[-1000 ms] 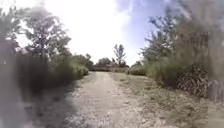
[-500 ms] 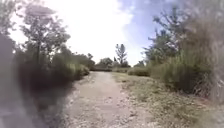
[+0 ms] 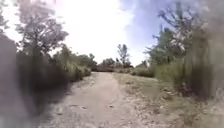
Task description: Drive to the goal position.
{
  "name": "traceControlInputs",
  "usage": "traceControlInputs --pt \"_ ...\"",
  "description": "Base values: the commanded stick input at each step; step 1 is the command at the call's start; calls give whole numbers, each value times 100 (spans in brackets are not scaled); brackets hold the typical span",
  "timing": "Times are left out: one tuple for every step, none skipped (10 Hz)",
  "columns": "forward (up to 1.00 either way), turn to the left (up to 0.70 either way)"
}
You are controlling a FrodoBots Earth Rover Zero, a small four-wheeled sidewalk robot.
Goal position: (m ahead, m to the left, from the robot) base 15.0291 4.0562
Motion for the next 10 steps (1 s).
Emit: traceControlInputs --pt "95 0" --pt "95 0" --pt "95 0" --pt "95 0" --pt "95 0" --pt "95 0" --pt "95 0" --pt "95 0" --pt "95 0" --pt "95 0"
